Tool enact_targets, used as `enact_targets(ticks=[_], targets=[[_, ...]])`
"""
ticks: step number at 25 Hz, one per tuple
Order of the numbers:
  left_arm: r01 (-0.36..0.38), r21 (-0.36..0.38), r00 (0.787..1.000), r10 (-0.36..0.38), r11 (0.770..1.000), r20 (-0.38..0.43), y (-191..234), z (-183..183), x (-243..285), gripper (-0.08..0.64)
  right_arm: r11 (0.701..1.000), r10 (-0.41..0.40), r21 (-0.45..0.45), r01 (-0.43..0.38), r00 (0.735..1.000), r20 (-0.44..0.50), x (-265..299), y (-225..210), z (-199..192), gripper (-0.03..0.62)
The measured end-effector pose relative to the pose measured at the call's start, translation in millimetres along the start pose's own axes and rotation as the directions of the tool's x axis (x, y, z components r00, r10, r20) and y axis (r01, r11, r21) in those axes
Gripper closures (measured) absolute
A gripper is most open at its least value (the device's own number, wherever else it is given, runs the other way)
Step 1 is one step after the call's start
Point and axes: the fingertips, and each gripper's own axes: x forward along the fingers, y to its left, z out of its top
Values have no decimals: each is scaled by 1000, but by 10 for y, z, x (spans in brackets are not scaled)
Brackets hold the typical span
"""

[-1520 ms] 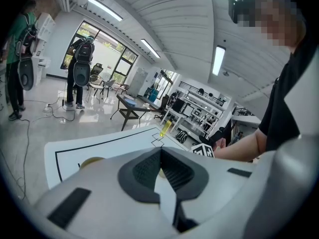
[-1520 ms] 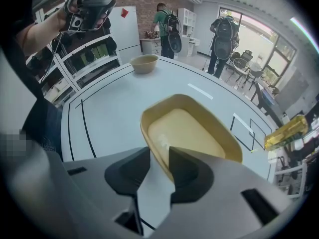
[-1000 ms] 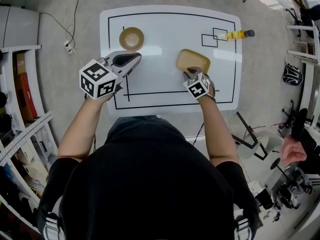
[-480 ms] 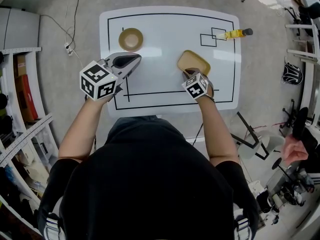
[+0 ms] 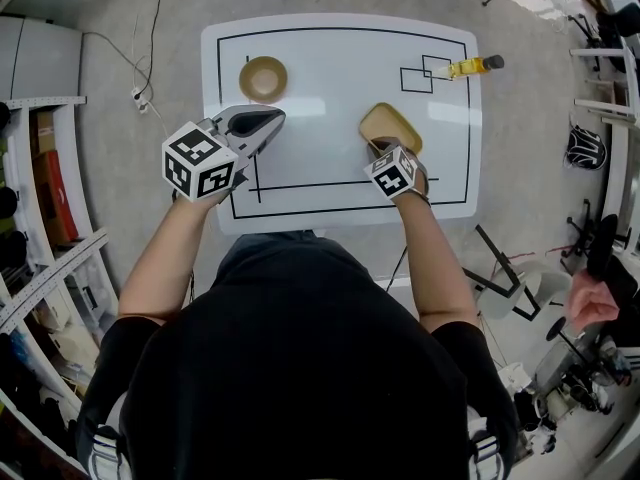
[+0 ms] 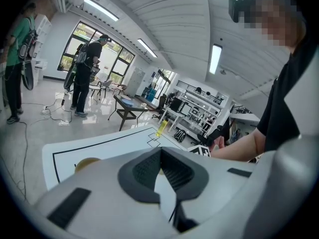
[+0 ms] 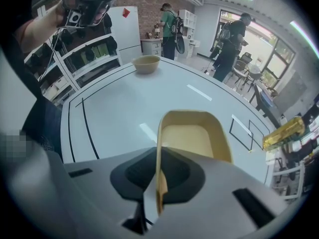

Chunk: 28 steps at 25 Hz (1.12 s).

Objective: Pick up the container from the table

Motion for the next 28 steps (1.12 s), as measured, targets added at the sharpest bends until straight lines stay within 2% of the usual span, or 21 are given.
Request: enact_targets(ticks=[28], targets=[[27,48,1000,-27,998,-8,-393,-3,14,552,1000,-30,7,30,999,24,-233,67,-104,574]])
